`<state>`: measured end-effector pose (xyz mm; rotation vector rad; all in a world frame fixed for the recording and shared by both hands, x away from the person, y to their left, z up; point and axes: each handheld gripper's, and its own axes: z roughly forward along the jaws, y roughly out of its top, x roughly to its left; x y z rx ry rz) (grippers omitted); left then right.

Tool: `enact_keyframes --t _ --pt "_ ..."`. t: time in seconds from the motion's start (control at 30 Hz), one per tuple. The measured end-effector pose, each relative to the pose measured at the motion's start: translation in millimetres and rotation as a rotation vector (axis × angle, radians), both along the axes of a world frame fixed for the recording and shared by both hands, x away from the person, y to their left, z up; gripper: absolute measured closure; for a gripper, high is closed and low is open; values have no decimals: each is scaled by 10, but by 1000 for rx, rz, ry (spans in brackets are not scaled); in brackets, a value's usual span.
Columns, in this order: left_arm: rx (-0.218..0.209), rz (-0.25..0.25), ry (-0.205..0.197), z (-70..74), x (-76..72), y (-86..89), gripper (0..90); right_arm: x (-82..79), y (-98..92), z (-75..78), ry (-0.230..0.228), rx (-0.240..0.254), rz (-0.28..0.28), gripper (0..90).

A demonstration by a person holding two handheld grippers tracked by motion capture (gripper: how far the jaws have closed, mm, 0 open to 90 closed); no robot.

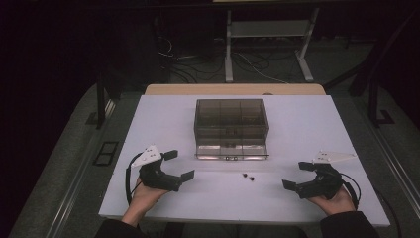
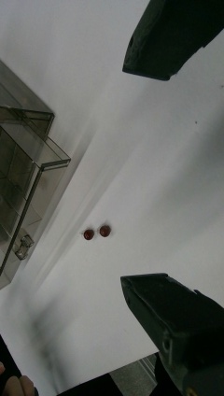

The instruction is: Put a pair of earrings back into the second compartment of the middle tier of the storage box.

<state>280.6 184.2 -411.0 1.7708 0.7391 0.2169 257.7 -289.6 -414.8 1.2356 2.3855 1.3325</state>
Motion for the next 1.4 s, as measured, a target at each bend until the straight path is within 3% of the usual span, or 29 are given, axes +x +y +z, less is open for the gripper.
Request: enact_keyframes --t 0.5,0.77,1.4 --pt "20 -3 9 -17 -41 -8 0 -4 37 56 12 -7 16 2" --pt "12 11 9 -8 -55 16 0 41 163 220 2 -49 64 2" --pt "-2 21 9 -2 -55 29 0 184 408 304 32 -101 142 2"
